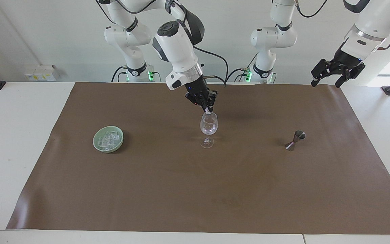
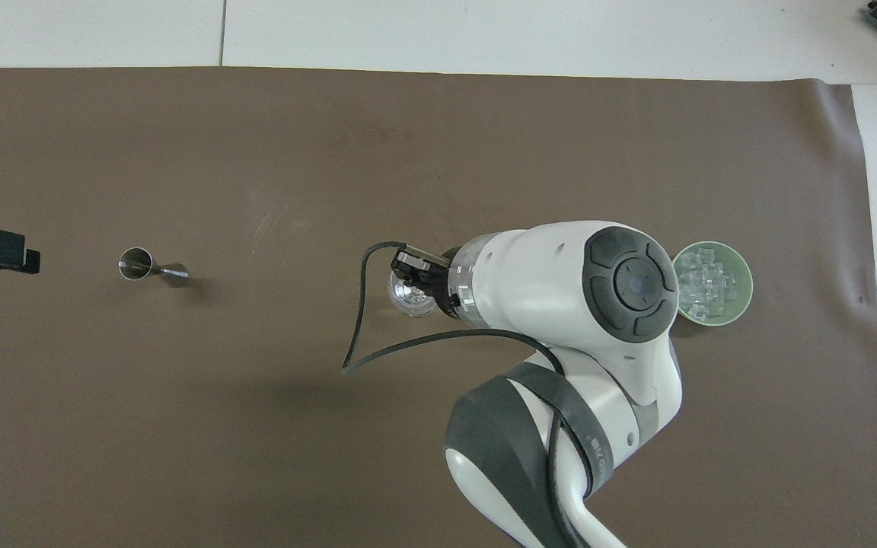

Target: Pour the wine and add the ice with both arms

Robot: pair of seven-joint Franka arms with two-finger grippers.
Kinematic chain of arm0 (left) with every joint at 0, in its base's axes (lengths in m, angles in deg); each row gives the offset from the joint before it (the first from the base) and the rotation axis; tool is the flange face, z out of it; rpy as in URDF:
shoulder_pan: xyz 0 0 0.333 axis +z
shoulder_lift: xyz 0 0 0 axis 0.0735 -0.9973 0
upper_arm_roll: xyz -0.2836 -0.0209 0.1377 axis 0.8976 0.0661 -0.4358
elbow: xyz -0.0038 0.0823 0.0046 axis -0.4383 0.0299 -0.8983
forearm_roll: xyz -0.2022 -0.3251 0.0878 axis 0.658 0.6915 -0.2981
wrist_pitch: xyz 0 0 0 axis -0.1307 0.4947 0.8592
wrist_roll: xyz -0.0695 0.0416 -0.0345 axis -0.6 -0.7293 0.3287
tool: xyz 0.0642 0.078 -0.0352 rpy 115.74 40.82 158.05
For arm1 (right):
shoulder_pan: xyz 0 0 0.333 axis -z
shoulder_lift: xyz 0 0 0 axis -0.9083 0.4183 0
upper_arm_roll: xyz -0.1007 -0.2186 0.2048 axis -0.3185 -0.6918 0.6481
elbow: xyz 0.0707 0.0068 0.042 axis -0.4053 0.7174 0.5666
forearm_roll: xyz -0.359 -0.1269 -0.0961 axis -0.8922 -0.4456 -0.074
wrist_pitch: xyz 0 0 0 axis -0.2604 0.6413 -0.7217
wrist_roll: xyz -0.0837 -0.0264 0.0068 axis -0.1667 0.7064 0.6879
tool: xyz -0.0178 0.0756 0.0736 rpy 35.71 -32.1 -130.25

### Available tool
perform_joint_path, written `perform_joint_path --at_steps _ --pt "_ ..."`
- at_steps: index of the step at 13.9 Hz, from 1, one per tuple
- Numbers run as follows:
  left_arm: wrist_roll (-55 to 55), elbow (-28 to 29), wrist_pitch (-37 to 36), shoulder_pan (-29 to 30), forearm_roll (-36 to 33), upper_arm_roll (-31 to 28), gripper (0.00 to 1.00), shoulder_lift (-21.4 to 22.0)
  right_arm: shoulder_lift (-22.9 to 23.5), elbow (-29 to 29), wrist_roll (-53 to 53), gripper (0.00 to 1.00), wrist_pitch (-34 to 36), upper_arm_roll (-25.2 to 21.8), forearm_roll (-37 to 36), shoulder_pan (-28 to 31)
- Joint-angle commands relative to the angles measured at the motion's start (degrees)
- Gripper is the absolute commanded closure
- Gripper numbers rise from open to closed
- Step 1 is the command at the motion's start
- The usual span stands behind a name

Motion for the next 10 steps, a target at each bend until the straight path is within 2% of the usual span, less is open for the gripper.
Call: perform_joint_path --at_steps 1,7,10 --pt "-0.1 1.6 -0.3 0.5 -1.1 0.5 0.00 1.6 0.1 1.0 0.3 1.00 -2.4 0.5 0.3 0.3" --pt "-0.1 1.6 -0.3 0.5 -1.1 0.5 0.00 1.6 0.8 1.0 0.6 1.00 -3.2 0.5 0.2 0.1" --pt "-0.1 1.6 -0.3 0.6 -1.1 0.5 0.00 1.6 0.7 1.1 0.6 0.90 -3.2 0.5 0.2 0.1"
